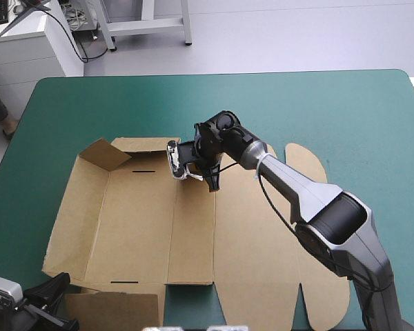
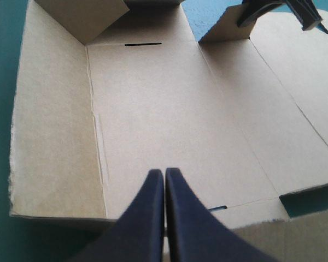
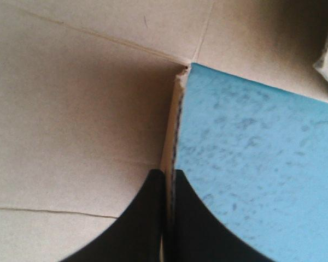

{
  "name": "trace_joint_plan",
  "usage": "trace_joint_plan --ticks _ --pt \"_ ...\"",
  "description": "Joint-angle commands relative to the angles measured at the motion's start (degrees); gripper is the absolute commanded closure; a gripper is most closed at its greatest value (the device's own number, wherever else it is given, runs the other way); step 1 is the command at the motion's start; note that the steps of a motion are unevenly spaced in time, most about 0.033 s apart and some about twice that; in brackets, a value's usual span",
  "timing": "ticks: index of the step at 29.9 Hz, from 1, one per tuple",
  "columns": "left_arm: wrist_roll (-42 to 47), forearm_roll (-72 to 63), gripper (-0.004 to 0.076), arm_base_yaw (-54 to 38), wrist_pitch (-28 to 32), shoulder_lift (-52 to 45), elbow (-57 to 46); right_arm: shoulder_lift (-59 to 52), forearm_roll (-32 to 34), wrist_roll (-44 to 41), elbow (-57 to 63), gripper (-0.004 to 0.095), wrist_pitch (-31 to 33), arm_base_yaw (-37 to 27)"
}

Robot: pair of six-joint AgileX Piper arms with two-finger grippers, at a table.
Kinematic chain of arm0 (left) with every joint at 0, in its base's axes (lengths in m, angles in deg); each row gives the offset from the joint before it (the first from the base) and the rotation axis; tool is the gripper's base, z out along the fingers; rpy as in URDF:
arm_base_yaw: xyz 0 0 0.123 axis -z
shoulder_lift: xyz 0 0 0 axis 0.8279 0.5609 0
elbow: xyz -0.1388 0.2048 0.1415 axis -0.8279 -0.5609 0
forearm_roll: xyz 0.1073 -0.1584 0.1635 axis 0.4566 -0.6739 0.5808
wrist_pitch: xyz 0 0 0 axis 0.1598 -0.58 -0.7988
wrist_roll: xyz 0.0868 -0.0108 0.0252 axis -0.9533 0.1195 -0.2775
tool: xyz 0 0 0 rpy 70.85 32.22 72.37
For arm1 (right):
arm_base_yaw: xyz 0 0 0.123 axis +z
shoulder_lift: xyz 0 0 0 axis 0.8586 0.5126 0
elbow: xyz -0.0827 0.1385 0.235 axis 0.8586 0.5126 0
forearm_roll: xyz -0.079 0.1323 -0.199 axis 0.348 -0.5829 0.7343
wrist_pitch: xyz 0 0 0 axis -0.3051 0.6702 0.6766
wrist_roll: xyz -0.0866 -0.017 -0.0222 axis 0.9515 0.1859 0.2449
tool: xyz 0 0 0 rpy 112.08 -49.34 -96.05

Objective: Fold the box

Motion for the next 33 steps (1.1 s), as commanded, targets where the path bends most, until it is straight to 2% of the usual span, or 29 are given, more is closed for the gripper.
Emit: trace_joint_plan --ticks 1,6,9,13,15,18,21,25,27,31,33 --pt "0.0 -0.1 0.0732 0.3 4.3 0.0 1.2 -3.6 0.0 0.2 -1.5 0.0927 -5.0 -0.6" --pt "0.0 -0.1 0.0732 0.3 4.3 0.0 1.2 -3.2 0.0 -1.1 -1.5 0.0899 -4.1 -2.2" --pt "0.0 -0.1 0.0732 0.3 4.3 0.0 1.2 -2.9 0.0 -2.0 -1.5 0.0752 -2.4 -3.0" --pt "0.0 -0.1 0.0732 0.3 4.3 0.0 1.2 -2.9 0.0 -2.2 -1.5 0.0472 -2.9 -3.2" --pt "0.0 -0.1 0.0732 0.3 4.3 0.0 1.2 -2.9 0.0 -2.2 -1.8 0.0394 -3.2 -3.2" --pt "0.0 -0.1 0.0732 0.3 4.3 0.0 1.2 -3.2 0.4 -5.6 -3.5 0.0371 -2.5 -3.2" --pt "0.0 -0.1 0.0732 0.3 4.3 0.0 1.2 -4.5 2.3 -13.2 -6.6 0.0372 1.4 -3.2" --pt "0.0 -0.1 0.0732 0.3 4.3 0.0 1.2 -6.7 6.8 -23.0 -11.4 0.0424 12.8 -3.2" --pt "0.0 -0.1 0.0732 0.3 4.3 0.0 1.2 -8.7 9.9 -29.0 -11.9 0.0524 13.4 -3.3" --pt "0.0 -0.1 0.0732 0.3 4.3 0.0 1.2 -13.3 10.4 -35.8 -11.8 0.0902 13.4 -3.8" --pt "0.0 -0.1 0.0732 0.3 4.3 0.0 1.2 -16.3 10.4 -41.1 -11.6 0.0917 13.4 -3.9"
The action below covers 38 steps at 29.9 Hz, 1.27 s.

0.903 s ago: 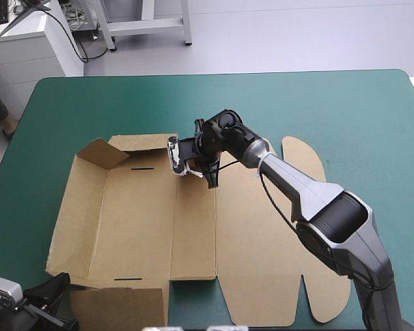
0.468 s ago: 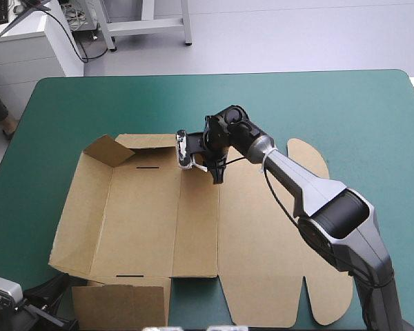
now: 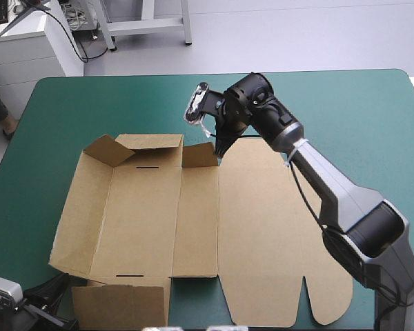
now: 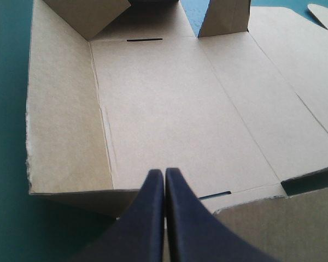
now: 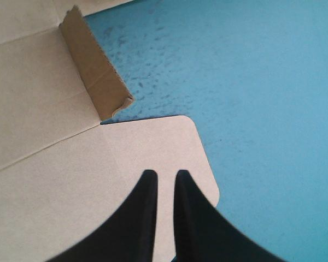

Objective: Fold the box

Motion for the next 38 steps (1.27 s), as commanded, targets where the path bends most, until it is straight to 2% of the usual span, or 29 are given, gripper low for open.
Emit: trace_joint_plan --ticks 1,9,17,26,32,35,38 --pt "0.0 -0.1 0.0732 0.3 4.3 0.0 1.2 -8.8 1.1 -8.0 -1.6 0.0923 0.5 -0.5" --pt "0.0 -0.1 0.0732 0.3 4.3 0.0 1.2 -24.4 0.5 -16.7 8.1 0.0926 0.5 -0.5" --pt "0.0 -0.1 0.0732 0.3 4.3 0.0 1.2 -44.7 0.4 -23.1 30.9 0.0925 -0.1 -0.5" --pt "0.0 -0.1 0.0732 0.3 4.3 0.0 1.2 -71.0 -1.6 -32.0 60.5 0.0925 -9.2 -0.5" --pt "0.0 -0.2 0.0727 0.3 4.3 0.0 1.2 -84.4 -2.2 -37.4 77.1 0.0925 -13.4 -0.5" --pt "0.0 -0.3 0.0678 0.3 4.4 0.0 1.2 -89.4 -2.8 -38.6 82.9 0.0925 -15.7 -0.5" --pt "0.0 -0.3 0.0559 0.3 4.4 0.0 1.2 -94.9 -4.6 -38.7 88.4 0.0925 -19.4 -0.5"
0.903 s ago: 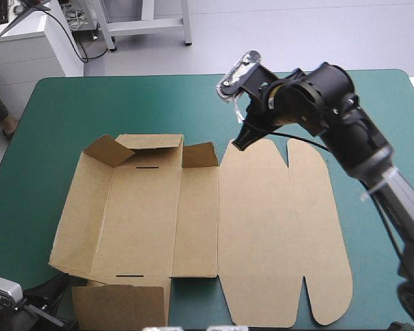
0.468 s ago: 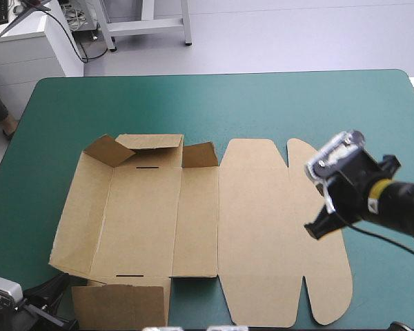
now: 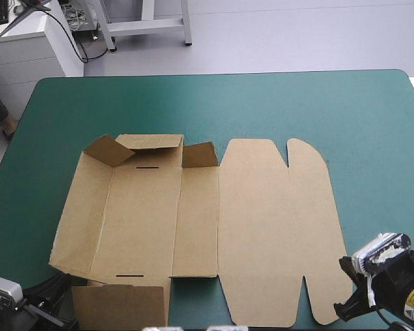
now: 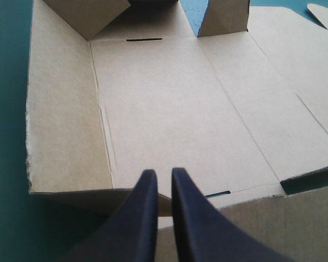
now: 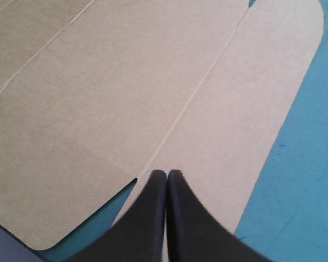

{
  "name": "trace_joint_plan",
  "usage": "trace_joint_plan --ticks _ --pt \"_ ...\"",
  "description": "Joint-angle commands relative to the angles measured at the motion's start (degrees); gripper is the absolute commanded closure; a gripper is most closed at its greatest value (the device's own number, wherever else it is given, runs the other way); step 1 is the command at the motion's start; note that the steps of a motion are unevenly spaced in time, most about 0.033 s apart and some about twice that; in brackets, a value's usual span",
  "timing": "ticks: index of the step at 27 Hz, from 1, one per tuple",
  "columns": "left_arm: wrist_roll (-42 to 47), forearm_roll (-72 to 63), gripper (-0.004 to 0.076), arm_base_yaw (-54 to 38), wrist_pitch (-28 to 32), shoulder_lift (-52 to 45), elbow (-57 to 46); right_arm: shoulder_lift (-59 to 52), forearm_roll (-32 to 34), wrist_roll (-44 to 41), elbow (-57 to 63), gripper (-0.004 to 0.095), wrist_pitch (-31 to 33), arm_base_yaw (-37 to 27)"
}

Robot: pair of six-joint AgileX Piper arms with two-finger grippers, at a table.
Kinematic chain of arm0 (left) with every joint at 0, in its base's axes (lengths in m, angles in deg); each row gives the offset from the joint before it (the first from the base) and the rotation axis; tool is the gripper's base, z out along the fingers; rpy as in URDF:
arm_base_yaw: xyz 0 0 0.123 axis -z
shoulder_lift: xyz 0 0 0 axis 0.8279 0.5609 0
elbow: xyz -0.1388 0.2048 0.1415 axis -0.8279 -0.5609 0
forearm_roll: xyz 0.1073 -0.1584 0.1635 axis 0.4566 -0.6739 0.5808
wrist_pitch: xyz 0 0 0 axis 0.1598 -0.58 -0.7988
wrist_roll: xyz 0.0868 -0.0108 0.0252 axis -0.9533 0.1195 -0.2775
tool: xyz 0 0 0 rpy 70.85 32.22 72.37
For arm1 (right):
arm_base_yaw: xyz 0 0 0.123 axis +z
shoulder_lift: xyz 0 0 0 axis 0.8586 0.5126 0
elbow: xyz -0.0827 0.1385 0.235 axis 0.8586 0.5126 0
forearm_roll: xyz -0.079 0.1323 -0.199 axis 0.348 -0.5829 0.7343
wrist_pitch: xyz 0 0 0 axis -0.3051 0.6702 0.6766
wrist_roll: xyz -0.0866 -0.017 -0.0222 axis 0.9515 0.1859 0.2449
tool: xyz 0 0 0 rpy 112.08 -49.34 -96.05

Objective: Fold the box

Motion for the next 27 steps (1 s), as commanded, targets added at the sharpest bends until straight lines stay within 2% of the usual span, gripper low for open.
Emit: trace_joint_plan --ticks 1,3,6,14,20,23,27 --pt "0.0 -0.3 0.0504 0.3 4.4 0.0 1.2 -5.3 -1.3 -0.3 4.0 0.0925 -8.2 -0.3" --pt "0.0 -0.3 0.0389 0.3 4.4 0.0 1.2 -8.5 -2.2 -0.3 6.6 0.0925 -10.5 -0.3" --pt "0.0 -0.3 0.0298 0.3 4.7 0.0 1.2 -11.9 -2.5 -0.3 9.0 0.0925 -12.5 -0.3" --pt "0.0 0.2 0.0304 0.3 5.2 0.0 1.2 -15.0 -2.8 -0.5 9.7 0.0925 -14.4 -0.3" --pt "0.1 0.7 0.0304 0.3 10.8 3.0 2.8 -15.0 -2.8 -0.5 9.7 0.0925 -14.4 -0.3" --pt "1.8 3.1 0.0304 0.3 10.7 11.1 7.4 -15.0 -2.8 -0.5 9.7 0.0925 -14.4 -0.3" --pt "3.4 5.2 0.0304 0.3 8.3 28.0 15.9 -15.0 -2.8 -0.5 9.7 0.0925 -14.4 -0.3"
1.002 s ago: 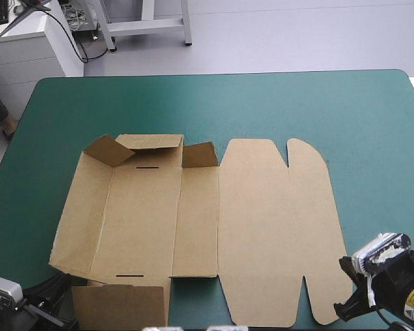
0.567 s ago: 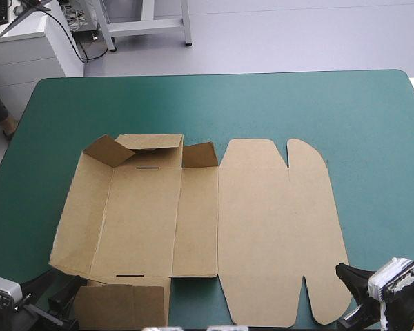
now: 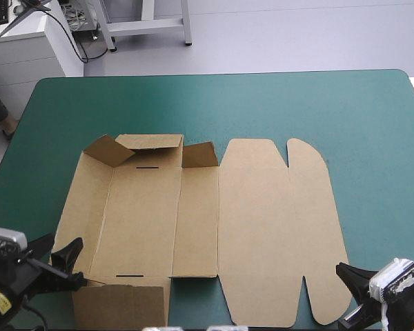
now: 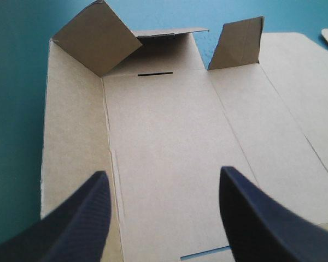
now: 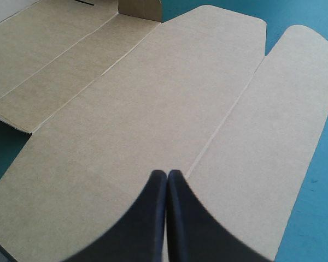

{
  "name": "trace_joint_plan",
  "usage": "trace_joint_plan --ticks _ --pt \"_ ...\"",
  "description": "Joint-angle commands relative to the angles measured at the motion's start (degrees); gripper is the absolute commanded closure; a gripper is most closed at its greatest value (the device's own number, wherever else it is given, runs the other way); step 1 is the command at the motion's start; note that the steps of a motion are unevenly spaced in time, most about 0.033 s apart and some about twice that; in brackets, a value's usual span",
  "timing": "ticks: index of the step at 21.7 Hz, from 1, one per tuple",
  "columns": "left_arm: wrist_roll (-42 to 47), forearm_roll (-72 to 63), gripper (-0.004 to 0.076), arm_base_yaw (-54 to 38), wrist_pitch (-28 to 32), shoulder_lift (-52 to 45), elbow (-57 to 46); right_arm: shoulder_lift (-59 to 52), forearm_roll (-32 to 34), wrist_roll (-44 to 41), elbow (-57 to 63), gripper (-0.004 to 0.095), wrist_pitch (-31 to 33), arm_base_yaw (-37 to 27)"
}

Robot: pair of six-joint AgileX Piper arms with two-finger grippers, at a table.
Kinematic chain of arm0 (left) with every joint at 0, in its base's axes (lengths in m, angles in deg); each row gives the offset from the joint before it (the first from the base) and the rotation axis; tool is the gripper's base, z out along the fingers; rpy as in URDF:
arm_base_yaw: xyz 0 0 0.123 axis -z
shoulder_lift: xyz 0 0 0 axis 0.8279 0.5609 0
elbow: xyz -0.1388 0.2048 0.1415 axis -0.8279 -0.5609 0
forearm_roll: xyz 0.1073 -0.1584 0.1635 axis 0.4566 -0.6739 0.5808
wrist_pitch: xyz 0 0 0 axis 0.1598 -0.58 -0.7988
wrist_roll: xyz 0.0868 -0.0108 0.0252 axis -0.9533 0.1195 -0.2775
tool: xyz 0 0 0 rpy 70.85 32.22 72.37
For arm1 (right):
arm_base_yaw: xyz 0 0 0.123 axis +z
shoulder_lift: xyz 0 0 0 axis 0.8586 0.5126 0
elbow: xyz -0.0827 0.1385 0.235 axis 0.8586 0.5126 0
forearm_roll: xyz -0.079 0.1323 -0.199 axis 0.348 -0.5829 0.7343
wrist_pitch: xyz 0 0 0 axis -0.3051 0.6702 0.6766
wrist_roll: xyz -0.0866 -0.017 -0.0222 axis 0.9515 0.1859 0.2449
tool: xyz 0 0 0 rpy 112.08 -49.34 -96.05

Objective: Fold the box

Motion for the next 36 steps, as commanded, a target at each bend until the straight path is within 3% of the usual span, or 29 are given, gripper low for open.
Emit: trace_joint_plan --ticks 1,4,8,13,19,23,26,28,36 --pt "1.1 3.4 0.0304 0.3 -1.2 12.9 7.9 0.9 0.0 0.0 -1.5 0.0925 -4.0 -0.3" --pt "2.0 8.4 0.0304 0.3 -8.1 25.0 14.0 0.9 -0.5 0.0 -1.5 0.0926 -4.0 -0.3" --pt "2.0 10.2 0.0304 0.3 -10.1 34.5 18.5 0.9 -0.5 0.1 -1.5 0.0925 -4.0 -0.3" --pt "3.4 17.1 0.0304 -0.6 -14.2 38.0 19.1 0.9 -0.8 0.4 -1.5 0.0926 -4.0 -0.3" --pt "0.9 15.7 0.0304 -13.1 -14.4 38.2 19.1 0.9 -0.8 0.4 -1.5 0.0925 -4.0 -0.3" --pt "-10.5 5.3 0.0304 -24.3 -12.6 38.8 19.1 0.9 -0.8 0.4 -1.5 0.0925 -4.0 -0.3" --pt "-28.9 -12.4 0.0304 -36.5 -14.0 42.6 18.8 0.9 -0.8 0.4 -1.5 0.0927 -4.0 -0.3" --pt "-31.0 -17.2 0.0304 -40.3 -14.6 45.6 18.8 0.9 -0.9 0.4 -1.5 0.0927 -4.0 -0.3" --pt "-34.6 -18.9 0.0304 -40.4 -12.4 49.7 18.8 0.9 -0.9 0.4 -1.5 0.0927 -4.0 -0.3"
